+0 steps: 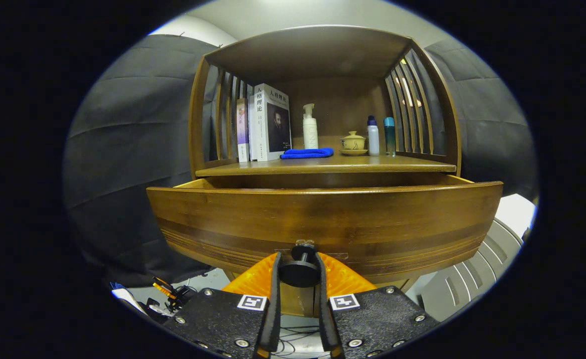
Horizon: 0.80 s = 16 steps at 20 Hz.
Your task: Pull open the drawer, take out the items inside it, and place them on the countertop above the cabinet.
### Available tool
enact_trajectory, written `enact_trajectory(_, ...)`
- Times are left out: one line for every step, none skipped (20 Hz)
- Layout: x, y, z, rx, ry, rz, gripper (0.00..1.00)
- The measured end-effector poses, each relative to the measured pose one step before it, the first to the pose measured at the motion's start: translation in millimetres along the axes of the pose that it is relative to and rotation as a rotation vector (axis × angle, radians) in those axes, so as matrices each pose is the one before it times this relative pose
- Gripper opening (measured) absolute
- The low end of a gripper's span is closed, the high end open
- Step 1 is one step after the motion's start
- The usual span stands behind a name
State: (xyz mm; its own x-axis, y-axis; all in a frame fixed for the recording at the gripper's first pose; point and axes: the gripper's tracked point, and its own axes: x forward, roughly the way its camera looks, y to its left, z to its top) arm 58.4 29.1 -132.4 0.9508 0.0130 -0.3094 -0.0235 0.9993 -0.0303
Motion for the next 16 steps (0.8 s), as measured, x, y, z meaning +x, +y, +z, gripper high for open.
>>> enact_trajectory(-5.0, 1.12, -5.19, -0.00641, 0.00621, 0.00294, 0.32)
enact_trajectory(-5.8, 2.18, -0.06, -0.00627, -0.00575, 0.01195, 0.32)
enact_trajectory(-3.54, 2.89, -3.81, -0.0068, 0.01073, 0.0079, 0.32)
enact_trajectory(-5.78, 2.66, 0.06, -0.00688, -0.00368, 0.01029, 0.32)
enact_trajectory(-3.79, 2.87, -1.78, -0.00013, 0.00667, 0.01037, 0.32)
enact_trajectory(-4.37, 2.2, -1.21, 0.00309, 0.00096, 0.01003, 0.32)
enact_trajectory(-4.69, 1.53, -1.76, 0.00746, 0.0076, 0.00929, 0.32)
enact_trajectory(-4.89, 1.56, -1.95, 0.01697, 0.00423, 0.01088, 0.32)
enact_trajectory(-4.5, 2.4, -1.65, 0.00364, 0.00668, 0.0097, 0.32)
enact_trajectory(-4.74, 1.97, -0.95, -0.0091, -0.00035, 0.00762, 0.32)
enact_trajectory(-4.84, 1.9, -1.42, -0.00445, 0.00293, 0.0072, 0.32)
enact_trajectory(-3.79, 2.89, -2.23, -0.00358, 0.00143, 0.00715, 0.32)
enact_trajectory(-2.85, 2.32, -0.47, -0.00379, 0.00049, 0.00717, 0.32)
enact_trajectory(-2.56, 2.52, -1.3, -0.0041, -0.0004, 0.00461, 0.32)
enact_trajectory(-2.53, 2.26, -0.97, -0.00165, 0.00041, 0.00374, 0.32)
enact_trajectory(-2.57, 3.01, -1.49, -0.00618, -0.001, 0.00399, 0.32)
